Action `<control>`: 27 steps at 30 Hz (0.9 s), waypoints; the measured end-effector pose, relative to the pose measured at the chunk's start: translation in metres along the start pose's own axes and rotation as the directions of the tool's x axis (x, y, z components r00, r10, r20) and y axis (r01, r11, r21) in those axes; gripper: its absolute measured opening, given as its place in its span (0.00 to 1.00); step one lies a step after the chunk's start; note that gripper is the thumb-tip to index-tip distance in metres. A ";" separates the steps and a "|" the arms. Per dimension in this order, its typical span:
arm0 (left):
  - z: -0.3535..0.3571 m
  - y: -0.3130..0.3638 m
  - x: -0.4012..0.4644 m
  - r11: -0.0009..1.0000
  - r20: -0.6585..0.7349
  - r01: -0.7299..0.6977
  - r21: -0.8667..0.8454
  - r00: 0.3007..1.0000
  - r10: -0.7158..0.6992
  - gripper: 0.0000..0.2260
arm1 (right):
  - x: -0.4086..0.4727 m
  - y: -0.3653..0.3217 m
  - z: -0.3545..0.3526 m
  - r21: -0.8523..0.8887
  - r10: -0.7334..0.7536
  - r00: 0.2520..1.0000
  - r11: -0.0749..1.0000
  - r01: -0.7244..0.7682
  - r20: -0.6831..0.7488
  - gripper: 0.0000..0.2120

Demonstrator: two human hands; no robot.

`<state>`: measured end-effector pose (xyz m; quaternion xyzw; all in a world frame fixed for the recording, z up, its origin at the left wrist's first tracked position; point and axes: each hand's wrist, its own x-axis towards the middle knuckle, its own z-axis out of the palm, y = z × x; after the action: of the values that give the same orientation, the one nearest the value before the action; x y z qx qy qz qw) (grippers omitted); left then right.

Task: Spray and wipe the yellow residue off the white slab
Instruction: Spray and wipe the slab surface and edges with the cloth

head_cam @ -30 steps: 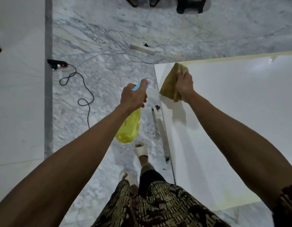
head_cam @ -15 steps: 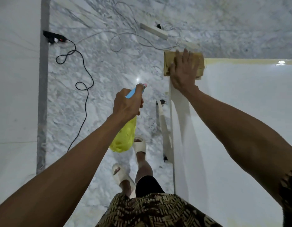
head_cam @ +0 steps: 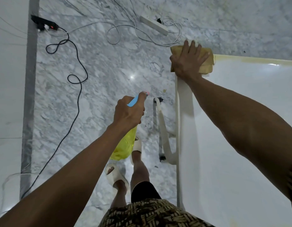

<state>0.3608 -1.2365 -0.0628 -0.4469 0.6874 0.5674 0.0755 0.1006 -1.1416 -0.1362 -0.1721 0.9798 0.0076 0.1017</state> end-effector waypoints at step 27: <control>-0.024 -0.025 -0.032 0.999 0.026 -0.037 -0.009 0.999 0.037 0.32 | -0.047 0.019 0.010 -0.033 -0.290 0.957 0.956 0.290 0.021 0.28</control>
<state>0.4069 -1.2387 -0.0532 -0.4270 0.6921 0.5774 0.0723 0.1396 -1.1070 -0.1363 -0.3156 0.9429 0.0115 0.1062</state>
